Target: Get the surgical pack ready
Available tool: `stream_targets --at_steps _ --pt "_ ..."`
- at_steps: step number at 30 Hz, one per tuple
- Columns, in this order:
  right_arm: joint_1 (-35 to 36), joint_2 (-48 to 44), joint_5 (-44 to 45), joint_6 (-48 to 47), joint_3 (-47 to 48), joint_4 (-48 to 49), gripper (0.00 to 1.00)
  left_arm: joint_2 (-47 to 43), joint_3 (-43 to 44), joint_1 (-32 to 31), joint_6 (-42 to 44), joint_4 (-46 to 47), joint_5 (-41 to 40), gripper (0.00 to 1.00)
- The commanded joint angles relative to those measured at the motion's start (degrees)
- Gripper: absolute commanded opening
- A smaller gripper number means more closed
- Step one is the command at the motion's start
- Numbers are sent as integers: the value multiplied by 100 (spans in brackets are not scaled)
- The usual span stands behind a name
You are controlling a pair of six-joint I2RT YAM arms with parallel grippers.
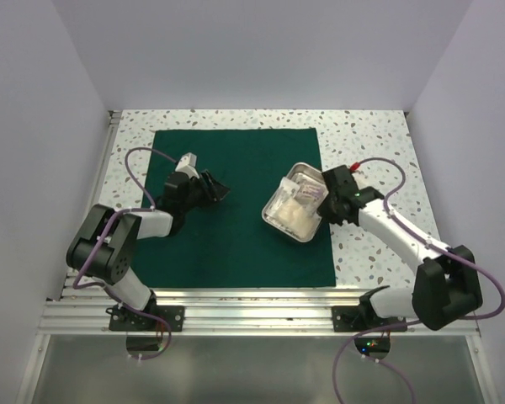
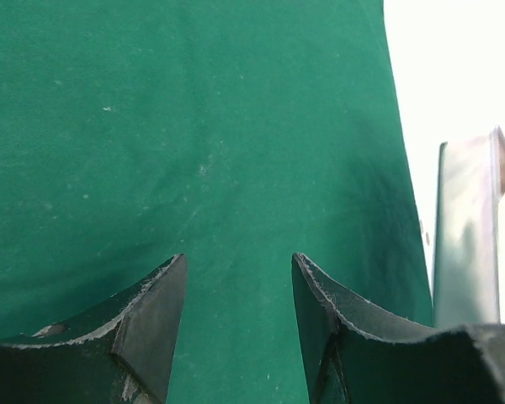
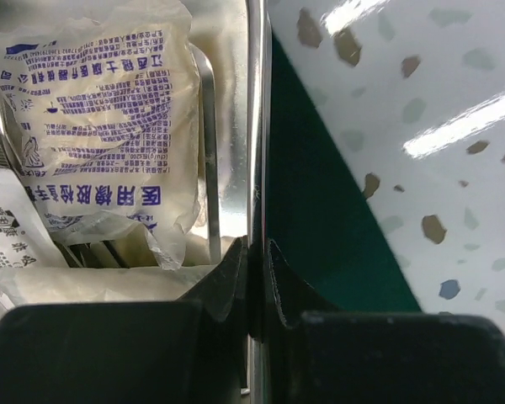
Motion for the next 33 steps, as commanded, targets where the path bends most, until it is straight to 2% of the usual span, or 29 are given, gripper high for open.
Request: stream_targets --at_steps 1,6,16,18,19,22,25,26,27,30,33 --pt "580 -6 541 1137 27 716 0 -213 171 -19 196 17 -150 57" --pt "1677 267 1271 1918 36 540 0 -239 189 -19 223 -18 -194 57" --pt "2725 751 1992 3105 -237 611 0 -318 197 -11 293 -97 -299 57" --pt "2900 795 2167 3229 -255 515 7 -327 197 -19 293 -114 -291 57" --pt "2945 803 2212 3186 -246 505 15 -327 189 -19 293 -114 -299 57" --pt "2989 777 2230 3054 -254 549 20 -353 189 -19 302 -114 -299 57" --pt "3007 619 2256 3010 -351 628 34 -362 189 -19 302 -114 -291 57" --pt "2998 567 2265 2992 -351 594 45 -371 189 -19 310 -123 -291 57" --pt "3007 479 2326 2975 -308 550 50 -389 189 -19 319 -132 -299 57" --pt "3007 294 2475 2712 -202 321 58 -432 180 -19 354 -176 -352 57" --pt "3007 -83 2731 1625 -70 460 58 -520 180 -19 398 -237 -422 57"
